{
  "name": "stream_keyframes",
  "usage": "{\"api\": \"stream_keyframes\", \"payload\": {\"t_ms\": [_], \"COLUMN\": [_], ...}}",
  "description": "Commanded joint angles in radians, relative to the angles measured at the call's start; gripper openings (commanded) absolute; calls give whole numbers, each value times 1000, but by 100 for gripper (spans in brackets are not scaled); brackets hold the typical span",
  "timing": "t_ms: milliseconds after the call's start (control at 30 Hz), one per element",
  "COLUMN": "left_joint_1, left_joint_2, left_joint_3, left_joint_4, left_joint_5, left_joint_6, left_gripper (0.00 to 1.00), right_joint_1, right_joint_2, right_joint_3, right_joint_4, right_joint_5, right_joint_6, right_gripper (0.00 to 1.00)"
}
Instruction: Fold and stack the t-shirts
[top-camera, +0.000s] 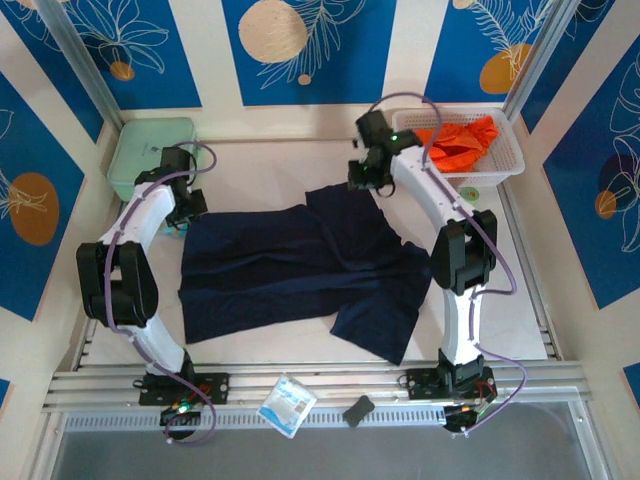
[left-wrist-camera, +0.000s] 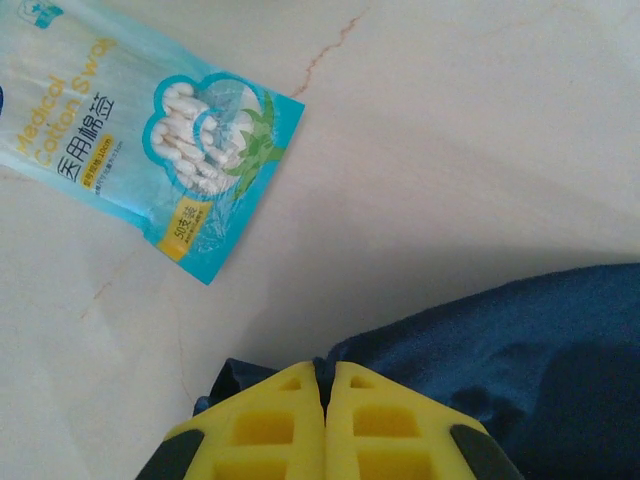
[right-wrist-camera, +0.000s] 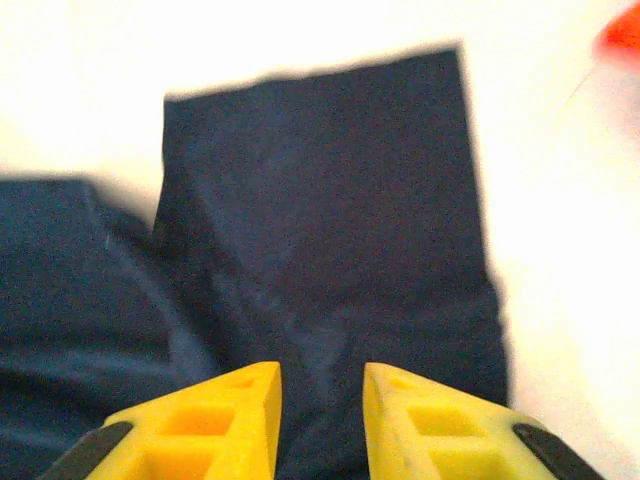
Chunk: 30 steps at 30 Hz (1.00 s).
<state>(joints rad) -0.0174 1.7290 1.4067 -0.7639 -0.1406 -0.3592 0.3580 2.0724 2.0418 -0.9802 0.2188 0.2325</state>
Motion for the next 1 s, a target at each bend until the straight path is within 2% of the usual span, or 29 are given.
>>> {"api": "stream_keyframes", "payload": {"t_ms": [0, 167, 333, 500, 800, 967], "left_joint_1": [-3, -3, -4, -7, -7, -9], "left_joint_2": [-26, -11, 0, 2, 30, 48], "left_joint_3": [-18, -24, -32, -61, -66, -55], "left_joint_4": [-1, 11, 22, 54, 62, 63], "left_joint_5": [14, 33, 51, 72, 75, 78], "left_joint_6": [-13, -15, -20, -26, -17, -14], "left_gripper": [0, 0, 0, 0, 0, 0], "right_joint_1": [-45, -75, -79, -79, -82, -89], "right_joint_2": [160, 350, 495, 547, 655, 724], "right_joint_3": [105, 323, 514, 531, 596, 724], "right_joint_4": [-49, -76, -100, -32, -35, -74], "right_joint_5": [-60, -67, -2, 62, 33, 29], "right_joint_6": [-139, -229, -274, -268, -262, -262], "right_gripper": [33, 41, 42, 46, 47, 50]}}
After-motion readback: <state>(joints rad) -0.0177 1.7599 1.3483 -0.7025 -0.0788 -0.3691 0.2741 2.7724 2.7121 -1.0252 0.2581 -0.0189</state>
